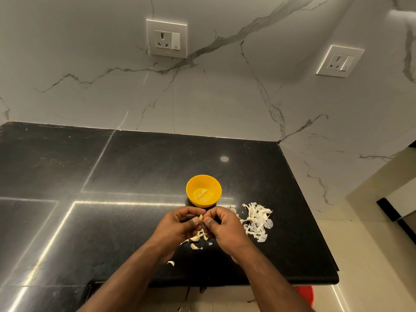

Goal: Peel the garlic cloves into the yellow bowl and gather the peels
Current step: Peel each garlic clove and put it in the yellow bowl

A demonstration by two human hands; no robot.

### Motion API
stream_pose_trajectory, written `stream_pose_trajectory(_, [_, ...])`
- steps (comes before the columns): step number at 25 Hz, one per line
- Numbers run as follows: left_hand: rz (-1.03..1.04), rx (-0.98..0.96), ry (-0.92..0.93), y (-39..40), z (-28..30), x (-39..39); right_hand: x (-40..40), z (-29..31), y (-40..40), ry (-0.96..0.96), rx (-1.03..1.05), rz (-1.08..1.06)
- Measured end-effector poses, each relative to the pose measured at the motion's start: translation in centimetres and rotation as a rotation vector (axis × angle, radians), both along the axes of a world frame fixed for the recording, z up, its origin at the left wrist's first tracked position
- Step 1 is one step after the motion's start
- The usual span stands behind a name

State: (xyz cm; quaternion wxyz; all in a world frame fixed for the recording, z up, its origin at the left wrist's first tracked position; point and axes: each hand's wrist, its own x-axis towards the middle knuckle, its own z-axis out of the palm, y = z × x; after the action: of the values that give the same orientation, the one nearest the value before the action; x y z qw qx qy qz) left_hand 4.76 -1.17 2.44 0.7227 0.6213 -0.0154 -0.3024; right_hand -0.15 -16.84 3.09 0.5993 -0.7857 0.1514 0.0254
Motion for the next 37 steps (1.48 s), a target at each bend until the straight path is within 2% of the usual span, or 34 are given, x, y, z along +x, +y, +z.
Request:
stream_pose_trajectory(4, [0.061,-0.034,0.062,0.1,0.0,0.2,-0.4,0.2,-0.3,0.027,-0.081,0.048])
stream_pose_trajectory(8, [0.117,-0.016,0.093,0.6,-0.5,0.7,-0.5,0.0,-3.2,0.054,-0.199,-0.092])
stream_pose_trajectory(11, [0.086,0.055,0.055,0.5,-0.8,0.5,-0.4,-0.3,-5.5,0.077,-0.395,-0.147])
stream_pose_trajectory(14, [0.058,0.119,-0.022,0.0,-0.7,0.3,-0.5,-0.1,-5.7,0.016,-0.478,-0.187])
stream_pose_trajectory(17, [0.015,0.159,-0.115,-0.7,-0.7,0.3,-0.7,0.7,-3.7,-0.036,-0.381,-0.104])
stream_pose_trajectory(20, [0.013,0.190,-0.186,-1.3,-0.3,0.3,-0.6,0.6,-1.1,0.030,-0.280,0.048])
stream_pose_trajectory(24, [0.011,0.419,-0.312,-0.3,-1.3,0.8,0.3,0.1,-1.2,0.019,-0.137,-0.070])
stream_pose_trajectory(26, [0.020,0.510,-0.338,0.9,-1.6,1.1,0.7,0.1,-1.9,0.021,-0.130,-0.114])
stream_pose_trajectory(32, [0.060,0.575,-0.365,3.1,-1.8,1.0,2.2,0.6,-1.3,0.029,-0.208,-0.189])
stream_pose_trajectory(37, [-0.035,0.601,-0.331,4.5,-2.7,0.6,5.2,2.1,-0.9,-0.095,-0.313,-0.197])
